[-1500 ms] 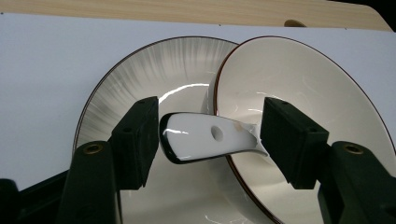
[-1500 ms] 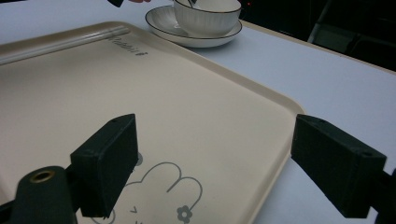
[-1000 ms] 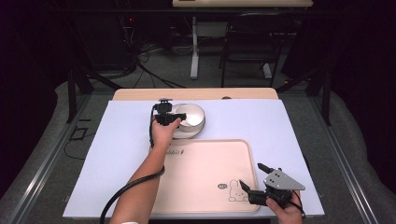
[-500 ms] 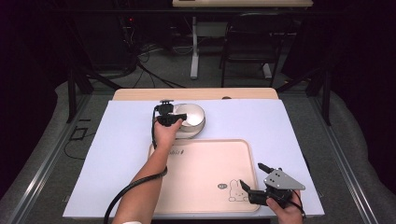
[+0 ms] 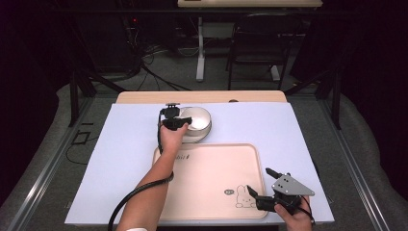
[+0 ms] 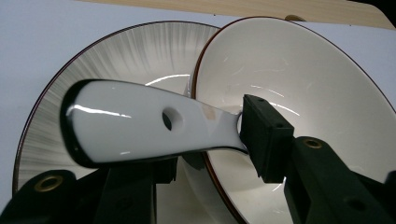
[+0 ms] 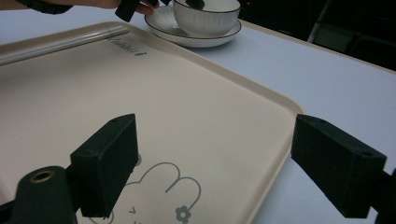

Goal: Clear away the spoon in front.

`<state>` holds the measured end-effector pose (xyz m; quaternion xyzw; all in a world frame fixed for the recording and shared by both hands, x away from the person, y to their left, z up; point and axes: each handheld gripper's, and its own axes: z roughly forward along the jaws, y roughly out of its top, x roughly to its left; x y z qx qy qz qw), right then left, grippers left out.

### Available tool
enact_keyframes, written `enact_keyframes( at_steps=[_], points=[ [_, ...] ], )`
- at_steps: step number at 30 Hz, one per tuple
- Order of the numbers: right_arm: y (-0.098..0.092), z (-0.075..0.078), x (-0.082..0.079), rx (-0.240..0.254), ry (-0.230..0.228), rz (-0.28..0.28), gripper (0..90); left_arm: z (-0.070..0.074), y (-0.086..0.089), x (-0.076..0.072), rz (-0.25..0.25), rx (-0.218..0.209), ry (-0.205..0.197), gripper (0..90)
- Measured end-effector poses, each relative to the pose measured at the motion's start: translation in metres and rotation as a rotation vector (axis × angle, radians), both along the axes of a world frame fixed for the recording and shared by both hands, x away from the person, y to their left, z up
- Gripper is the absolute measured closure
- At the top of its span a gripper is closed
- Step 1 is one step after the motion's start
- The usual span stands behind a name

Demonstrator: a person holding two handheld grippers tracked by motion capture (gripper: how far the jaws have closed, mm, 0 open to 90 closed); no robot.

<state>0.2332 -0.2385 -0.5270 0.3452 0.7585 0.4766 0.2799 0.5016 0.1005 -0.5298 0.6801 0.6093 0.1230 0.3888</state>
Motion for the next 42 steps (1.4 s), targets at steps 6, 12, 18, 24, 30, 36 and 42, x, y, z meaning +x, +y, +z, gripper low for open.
enact_keyframes(
  at_steps=[6, 12, 18, 24, 30, 36, 42],
  points=[
    [0.000, 0.000, 0.000, 0.000, 0.001, -0.002, 14.6, 0.001, 0.001, 0.000, 0.002, 0.001, -0.001, 61.0],
    [0.000, 0.000, 0.000, 0.003, 0.000, -0.001, 14.6, 0.002, 0.000, -0.001, 0.008, 0.013, -0.002, 61.9],
    [0.000, 0.000, 0.000, 0.002, 0.000, -0.001, 14.6, 0.003, 0.001, -0.001, 0.013, 0.015, -0.012, 63.5],
    [-0.001, 0.000, 0.000, 0.002, -0.001, -0.005, 14.5, 0.007, 0.004, -0.002, 0.026, 0.014, -0.037, 67.1],
    [-0.001, 0.001, 0.000, 0.003, -0.003, -0.007, 14.6, 0.010, 0.005, -0.002, 0.019, 0.029, -0.041, 70.5],
    [-0.001, 0.000, 0.000, 0.004, -0.003, -0.008, 14.6, 0.011, 0.005, -0.003, 0.019, 0.041, -0.045, 71.5],
    [-0.001, 0.001, 0.000, 0.004, -0.004, -0.008, 14.5, 0.014, 0.007, -0.004, 0.023, 0.039, -0.052, 73.2]
  ],
)
